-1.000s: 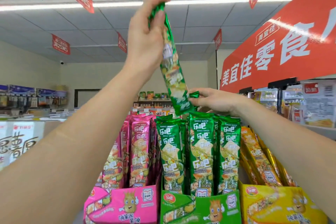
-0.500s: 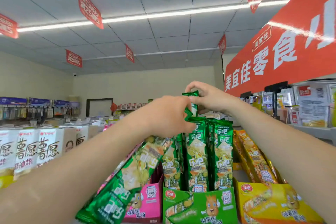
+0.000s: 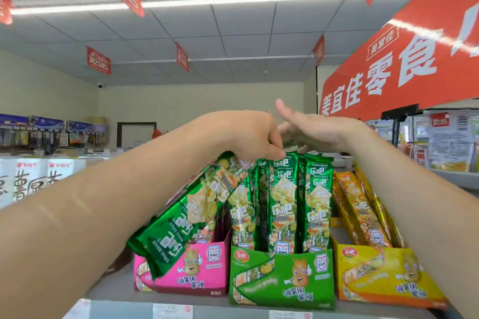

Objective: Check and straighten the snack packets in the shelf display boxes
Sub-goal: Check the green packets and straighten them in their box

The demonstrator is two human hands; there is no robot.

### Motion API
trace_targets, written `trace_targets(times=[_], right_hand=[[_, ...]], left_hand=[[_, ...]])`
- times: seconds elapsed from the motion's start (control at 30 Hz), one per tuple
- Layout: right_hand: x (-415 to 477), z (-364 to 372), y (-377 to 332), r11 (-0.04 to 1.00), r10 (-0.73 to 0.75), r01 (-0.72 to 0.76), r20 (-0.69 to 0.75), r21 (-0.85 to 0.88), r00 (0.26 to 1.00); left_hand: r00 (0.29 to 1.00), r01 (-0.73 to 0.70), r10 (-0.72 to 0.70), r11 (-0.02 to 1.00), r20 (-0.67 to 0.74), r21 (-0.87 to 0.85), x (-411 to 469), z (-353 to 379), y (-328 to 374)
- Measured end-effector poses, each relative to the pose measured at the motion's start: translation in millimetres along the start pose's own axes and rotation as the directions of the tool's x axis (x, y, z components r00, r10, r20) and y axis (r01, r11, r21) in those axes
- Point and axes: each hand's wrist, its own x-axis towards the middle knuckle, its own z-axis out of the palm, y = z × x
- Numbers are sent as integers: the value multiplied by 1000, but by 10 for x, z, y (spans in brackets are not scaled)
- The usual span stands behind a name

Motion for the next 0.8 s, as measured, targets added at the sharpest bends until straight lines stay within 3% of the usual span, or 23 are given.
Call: trace_targets(times=[0.07, 0.2, 0.43, 0.6, 0.7, 0.8], right_hand=[[-114, 50, -70, 990, -77, 81, 38, -118, 996], [-193, 147, -80, 944, -154, 140, -22, -298, 988], [-379, 98, -4, 936, -127, 60, -173, -346, 977], [-455, 302, 44, 908, -214, 71, -310, -414, 926], [-566, 446, 97, 861, -331, 82, -431, -501, 840], [-699, 673, 175, 800, -415, -10, -565, -600, 713]], left_hand=[[999, 14, -13, 1000, 37, -18, -12, -4, -50], [996, 86, -82, 987, 36, -137, -131, -17, -207], [994, 91, -82, 988, 76, -127, -195, 90, -297], [998, 60, -57, 978, 24, -201, -235, 120, -261], [992, 8, -49, 946, -119, -325, -339, 127, -245], [907, -170, -66, 847, -416, -504, -524, 180, -198]])
